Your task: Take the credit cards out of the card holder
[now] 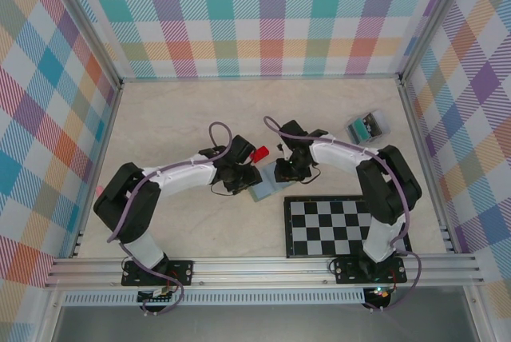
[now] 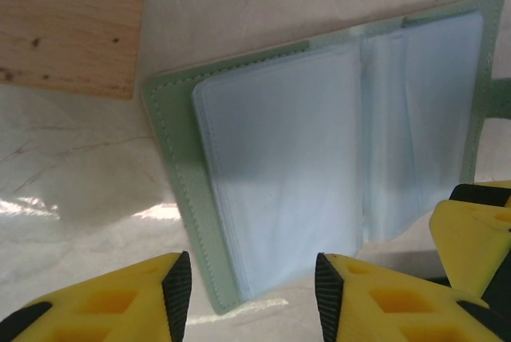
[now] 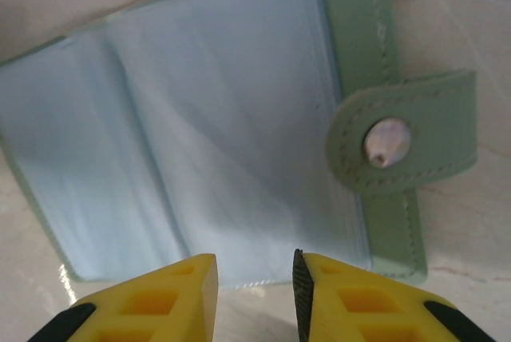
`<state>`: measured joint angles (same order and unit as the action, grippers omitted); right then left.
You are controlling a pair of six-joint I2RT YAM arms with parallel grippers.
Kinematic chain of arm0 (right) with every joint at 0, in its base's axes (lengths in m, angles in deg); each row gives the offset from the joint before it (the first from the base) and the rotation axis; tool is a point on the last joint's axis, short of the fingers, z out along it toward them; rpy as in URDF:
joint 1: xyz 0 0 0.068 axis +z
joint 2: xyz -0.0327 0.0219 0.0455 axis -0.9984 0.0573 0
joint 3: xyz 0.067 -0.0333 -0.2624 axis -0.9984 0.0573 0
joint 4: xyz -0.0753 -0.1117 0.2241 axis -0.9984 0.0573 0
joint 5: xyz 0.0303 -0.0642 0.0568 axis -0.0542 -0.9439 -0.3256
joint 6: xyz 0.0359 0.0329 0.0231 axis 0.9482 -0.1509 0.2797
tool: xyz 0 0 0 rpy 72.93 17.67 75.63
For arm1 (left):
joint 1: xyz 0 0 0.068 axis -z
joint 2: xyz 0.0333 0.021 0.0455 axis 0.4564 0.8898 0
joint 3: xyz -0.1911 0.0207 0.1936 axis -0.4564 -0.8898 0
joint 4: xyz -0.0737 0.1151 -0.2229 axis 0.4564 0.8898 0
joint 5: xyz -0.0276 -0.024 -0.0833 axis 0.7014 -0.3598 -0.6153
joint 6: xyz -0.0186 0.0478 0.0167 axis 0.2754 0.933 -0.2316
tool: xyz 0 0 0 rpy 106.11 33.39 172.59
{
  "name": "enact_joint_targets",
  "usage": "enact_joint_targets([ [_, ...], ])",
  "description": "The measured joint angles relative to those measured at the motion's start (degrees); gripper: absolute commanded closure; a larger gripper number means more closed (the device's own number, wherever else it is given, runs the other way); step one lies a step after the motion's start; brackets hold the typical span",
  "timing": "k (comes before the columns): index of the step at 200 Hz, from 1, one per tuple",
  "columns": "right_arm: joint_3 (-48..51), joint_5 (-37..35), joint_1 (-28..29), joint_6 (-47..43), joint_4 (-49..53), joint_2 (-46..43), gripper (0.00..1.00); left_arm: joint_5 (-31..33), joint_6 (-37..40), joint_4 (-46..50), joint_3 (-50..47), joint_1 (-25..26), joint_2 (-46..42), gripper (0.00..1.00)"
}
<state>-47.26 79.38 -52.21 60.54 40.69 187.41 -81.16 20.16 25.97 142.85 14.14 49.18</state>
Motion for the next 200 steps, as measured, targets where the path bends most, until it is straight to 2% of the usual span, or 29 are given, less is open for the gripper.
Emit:
enact_joint_targets([
  [61,-1.0,-2.8,0.0,0.9,-0.7,1.3,0.64,-0.2,-0.1,-0.4,2.0,0.2,4.0,0.62],
  [125,-2.8,-2.9,0.0,0.9,-0.3,4.1,0.64,-0.6,0.2,-0.3,3.2,0.2,6.2,0.61],
  [200,-4.6,-1.2,-0.4,0.8,1.4,5.8,0.71,-3.0,1.7,-0.8,3.5,0.2,7.0,0.78],
])
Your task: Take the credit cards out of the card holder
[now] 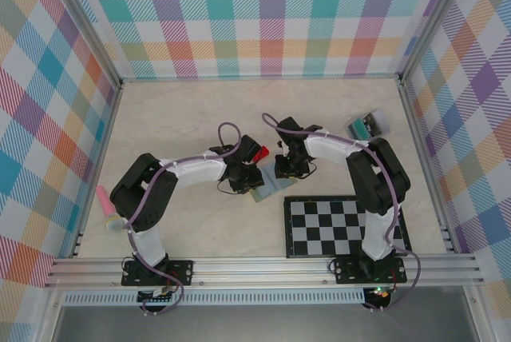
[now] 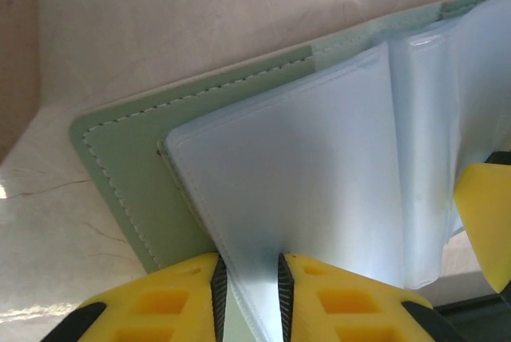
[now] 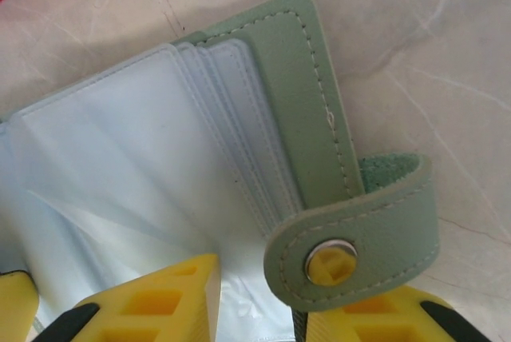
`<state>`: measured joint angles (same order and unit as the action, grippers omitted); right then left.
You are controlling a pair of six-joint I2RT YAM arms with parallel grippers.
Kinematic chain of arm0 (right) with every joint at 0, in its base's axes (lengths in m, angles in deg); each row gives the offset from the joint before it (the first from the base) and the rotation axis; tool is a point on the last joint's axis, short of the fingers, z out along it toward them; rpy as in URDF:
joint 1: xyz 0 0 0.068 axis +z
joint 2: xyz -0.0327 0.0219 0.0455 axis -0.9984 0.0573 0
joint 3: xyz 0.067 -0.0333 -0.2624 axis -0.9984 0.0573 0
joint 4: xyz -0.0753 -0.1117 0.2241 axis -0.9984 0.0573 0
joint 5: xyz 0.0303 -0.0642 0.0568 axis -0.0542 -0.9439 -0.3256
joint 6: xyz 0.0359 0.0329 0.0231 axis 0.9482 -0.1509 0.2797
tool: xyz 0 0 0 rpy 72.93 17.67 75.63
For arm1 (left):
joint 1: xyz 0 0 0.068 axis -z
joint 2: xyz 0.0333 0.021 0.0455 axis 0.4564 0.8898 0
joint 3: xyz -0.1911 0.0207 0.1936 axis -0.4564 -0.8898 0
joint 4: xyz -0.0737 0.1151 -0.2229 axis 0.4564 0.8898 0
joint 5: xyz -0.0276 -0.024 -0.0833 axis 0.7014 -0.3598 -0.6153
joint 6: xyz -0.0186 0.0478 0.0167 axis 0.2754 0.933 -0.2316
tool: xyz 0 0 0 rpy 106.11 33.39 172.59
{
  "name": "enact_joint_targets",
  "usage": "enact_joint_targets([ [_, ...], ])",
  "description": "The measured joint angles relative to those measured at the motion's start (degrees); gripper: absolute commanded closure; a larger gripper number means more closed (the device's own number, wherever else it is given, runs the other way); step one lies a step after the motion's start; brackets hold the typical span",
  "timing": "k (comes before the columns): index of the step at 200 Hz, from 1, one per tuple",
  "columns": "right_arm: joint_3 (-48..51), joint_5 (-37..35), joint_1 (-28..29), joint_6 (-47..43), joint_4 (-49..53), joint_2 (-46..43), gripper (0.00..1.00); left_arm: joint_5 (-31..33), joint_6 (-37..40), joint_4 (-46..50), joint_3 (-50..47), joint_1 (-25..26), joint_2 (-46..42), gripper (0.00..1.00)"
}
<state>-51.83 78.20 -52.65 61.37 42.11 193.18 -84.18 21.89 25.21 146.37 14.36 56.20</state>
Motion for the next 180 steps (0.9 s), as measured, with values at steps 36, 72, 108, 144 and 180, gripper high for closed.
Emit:
enact_joint_targets([
  [36,0.0,1.4,0.0,0.0,0.0,0.2,0.76,-1.9,1.9,-2.1,0.6,0.0,0.0,0.86],
  [72,0.0,2.6,-0.2,-0.1,0.0,0.3,0.78,-3.1,3.6,-3.7,1.8,0.0,0.3,0.89],
  [108,0.3,3.7,-0.3,0.0,-0.3,0.1,0.78,-3.2,4.3,-4.0,2.1,-0.1,0.6,0.87],
  [144,3.2,4.5,-0.1,1.1,-0.6,-3.3,0.76,-3.1,5.7,-3.2,2.1,-0.8,0.2,0.65],
  [180,3.5,4.1,0.1,2.6,-0.8,-11.1,0.68,-1.2,7.3,0.7,2.3,-1.5,-5.0,0.45],
])
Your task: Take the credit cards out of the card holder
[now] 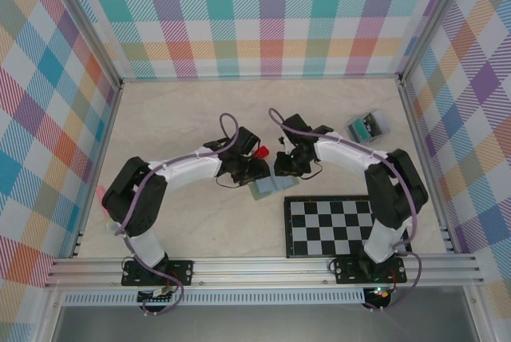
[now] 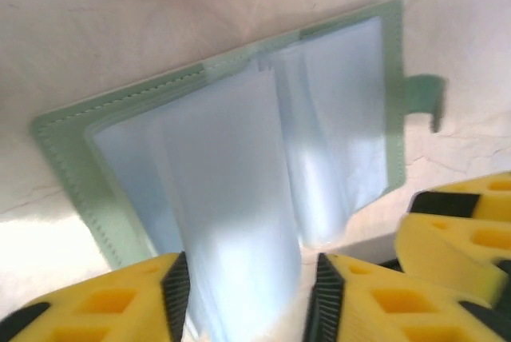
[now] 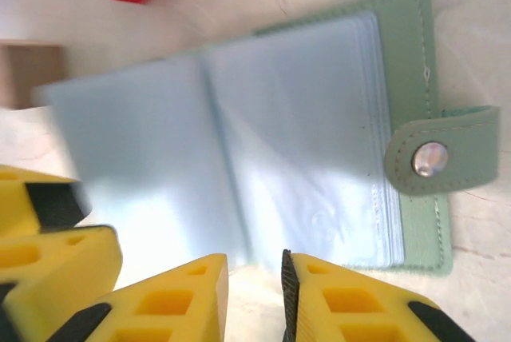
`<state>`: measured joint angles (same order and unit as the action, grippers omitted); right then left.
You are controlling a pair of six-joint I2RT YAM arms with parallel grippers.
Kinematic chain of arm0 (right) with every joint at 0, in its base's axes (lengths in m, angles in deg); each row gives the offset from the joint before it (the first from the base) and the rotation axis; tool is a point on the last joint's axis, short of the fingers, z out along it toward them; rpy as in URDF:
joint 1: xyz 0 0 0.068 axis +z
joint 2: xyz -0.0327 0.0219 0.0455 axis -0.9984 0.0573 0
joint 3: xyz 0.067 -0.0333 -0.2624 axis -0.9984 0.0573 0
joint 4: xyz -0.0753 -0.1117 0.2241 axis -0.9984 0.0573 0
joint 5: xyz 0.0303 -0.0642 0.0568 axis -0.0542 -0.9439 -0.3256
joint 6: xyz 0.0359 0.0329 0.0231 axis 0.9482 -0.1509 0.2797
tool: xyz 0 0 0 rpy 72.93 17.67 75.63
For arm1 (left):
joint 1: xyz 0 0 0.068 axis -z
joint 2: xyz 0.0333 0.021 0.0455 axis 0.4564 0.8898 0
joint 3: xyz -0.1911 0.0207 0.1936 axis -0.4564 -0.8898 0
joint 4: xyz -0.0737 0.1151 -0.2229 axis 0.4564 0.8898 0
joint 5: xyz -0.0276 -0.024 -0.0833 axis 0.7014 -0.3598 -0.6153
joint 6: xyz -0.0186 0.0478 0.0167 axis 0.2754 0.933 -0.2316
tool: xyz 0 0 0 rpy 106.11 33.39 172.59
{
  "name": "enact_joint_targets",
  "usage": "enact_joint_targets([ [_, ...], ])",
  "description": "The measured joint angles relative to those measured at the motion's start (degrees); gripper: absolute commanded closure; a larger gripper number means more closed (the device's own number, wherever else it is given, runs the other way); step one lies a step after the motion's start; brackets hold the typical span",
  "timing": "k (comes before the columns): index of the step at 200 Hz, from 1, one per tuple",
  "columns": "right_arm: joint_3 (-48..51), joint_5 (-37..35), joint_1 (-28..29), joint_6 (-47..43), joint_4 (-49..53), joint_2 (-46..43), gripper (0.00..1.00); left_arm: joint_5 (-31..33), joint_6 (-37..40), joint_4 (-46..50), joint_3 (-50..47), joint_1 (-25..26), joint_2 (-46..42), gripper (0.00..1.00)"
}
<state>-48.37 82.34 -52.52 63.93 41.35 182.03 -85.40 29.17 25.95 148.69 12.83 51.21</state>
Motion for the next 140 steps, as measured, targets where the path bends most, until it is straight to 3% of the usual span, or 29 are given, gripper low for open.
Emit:
enact_joint_targets([
  [52,2.4,-6.6,0.0,1.1,-2.0,-17.4,0.35,7.7,3.3,8.7,2.8,-2.5,-13.2,0.22],
  [100,9.1,-20.5,0.0,-2.2,-4.0,-35.2,0.09,20.7,6.7,17.2,3.3,-7.6,-25.0,0.0],
  [115,10.7,-24.9,-0.2,-3.9,-4.4,-39.7,0.0,25.4,8.0,19.0,3.0,-9.6,-28.4,0.0],
  [140,12.9,-30.7,-1.3,-6.7,-5.3,-45.4,0.0,33.2,10.6,21.2,1.8,-12.2,-33.4,0.0],
])
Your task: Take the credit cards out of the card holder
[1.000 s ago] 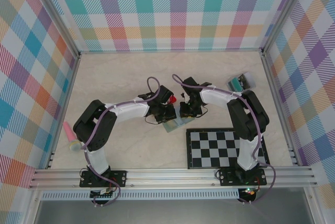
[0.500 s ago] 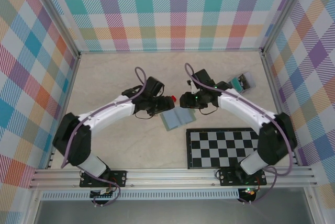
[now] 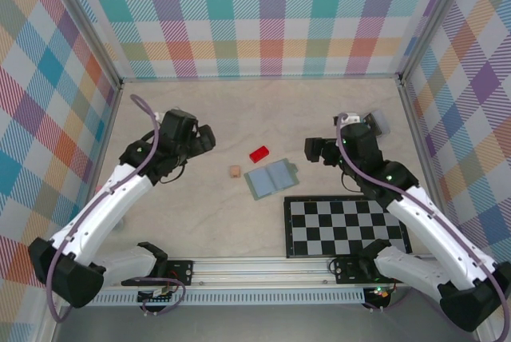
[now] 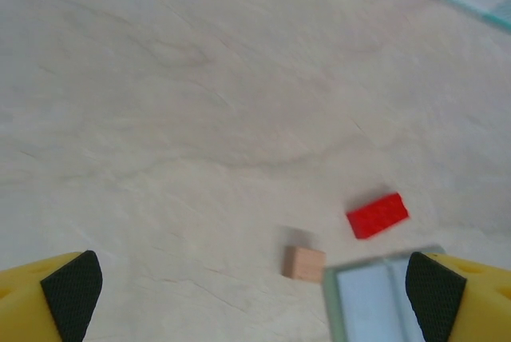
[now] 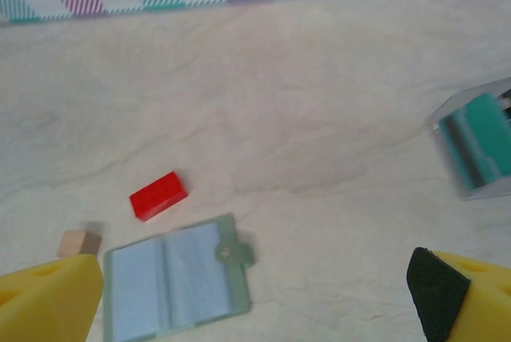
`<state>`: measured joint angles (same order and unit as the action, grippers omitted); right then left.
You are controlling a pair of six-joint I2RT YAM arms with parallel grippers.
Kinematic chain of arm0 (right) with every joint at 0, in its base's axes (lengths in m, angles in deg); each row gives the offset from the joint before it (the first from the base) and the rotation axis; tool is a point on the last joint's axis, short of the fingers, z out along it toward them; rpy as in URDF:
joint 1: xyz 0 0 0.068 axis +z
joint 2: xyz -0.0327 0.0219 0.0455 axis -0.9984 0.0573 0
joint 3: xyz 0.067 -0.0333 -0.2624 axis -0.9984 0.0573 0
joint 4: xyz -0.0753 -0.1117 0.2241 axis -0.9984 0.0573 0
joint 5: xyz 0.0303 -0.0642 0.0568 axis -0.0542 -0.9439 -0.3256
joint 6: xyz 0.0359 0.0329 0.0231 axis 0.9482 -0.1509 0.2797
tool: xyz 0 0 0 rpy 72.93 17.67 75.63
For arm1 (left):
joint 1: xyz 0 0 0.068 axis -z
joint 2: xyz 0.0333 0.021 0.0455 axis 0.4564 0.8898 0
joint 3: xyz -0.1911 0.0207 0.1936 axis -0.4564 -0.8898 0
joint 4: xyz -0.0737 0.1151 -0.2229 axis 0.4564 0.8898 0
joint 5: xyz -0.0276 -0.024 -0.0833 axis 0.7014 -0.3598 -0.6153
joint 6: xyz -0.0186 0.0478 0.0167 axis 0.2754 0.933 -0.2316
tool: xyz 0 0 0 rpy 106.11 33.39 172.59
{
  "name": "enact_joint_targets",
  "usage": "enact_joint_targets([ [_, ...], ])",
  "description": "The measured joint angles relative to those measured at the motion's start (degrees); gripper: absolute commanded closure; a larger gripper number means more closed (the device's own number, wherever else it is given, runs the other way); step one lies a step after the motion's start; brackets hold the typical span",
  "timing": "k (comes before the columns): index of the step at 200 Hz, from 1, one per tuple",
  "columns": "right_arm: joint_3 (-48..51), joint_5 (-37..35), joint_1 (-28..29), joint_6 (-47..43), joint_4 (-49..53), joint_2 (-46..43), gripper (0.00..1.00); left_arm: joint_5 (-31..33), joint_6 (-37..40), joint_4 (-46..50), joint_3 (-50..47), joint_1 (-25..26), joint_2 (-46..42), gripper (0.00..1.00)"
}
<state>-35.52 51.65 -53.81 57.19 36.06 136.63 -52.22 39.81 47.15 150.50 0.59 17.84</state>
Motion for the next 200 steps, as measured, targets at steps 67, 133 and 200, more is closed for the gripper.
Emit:
enact_joint_targets([
  [67,6.4,-12.0,-5.7,-3.9,-5.2,-3.1,0.0,17.6,5.0,-2.2,-10.7,-4.0,-6.1,0.0],
  [133,25.0,-10.3,-15.0,-9.2,-20.9,-2.1,0.0,31.0,10.6,-19.1,-27.5,-5.7,-6.8,0.0],
  [200,36.0,-6.5,-19.8,-13.0,-37.7,4.3,0.0,22.9,24.3,-52.7,-48.3,-10.3,-3.3,0.0],
])
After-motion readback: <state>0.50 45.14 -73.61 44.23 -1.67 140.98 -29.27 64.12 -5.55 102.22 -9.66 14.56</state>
